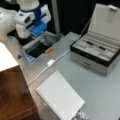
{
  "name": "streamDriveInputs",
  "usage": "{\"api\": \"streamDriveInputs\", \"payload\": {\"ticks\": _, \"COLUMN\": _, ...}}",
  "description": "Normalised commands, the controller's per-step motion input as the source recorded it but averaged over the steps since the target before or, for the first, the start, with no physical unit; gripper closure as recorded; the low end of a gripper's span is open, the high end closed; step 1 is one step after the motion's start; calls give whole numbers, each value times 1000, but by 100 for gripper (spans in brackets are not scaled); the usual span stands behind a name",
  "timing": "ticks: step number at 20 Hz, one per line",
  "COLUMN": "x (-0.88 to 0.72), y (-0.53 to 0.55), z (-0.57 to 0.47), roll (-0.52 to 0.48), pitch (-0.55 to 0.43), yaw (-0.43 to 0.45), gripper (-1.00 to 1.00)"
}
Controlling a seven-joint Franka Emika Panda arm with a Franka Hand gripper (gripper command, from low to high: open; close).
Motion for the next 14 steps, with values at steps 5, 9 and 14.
{"api": "streamDriveInputs", "payload": {"ticks": 5, "x": -48, "y": 28, "z": -89, "roll": -184, "pitch": -100, "yaw": 44, "gripper": -100}}
{"api": "streamDriveInputs", "payload": {"ticks": 9, "x": -59, "y": 151, "z": -117, "roll": -226, "pitch": -78, "yaw": 39, "gripper": -100}}
{"api": "streamDriveInputs", "payload": {"ticks": 14, "x": -77, "y": 209, "z": -107, "roll": -174, "pitch": -70, "yaw": 14, "gripper": -100}}
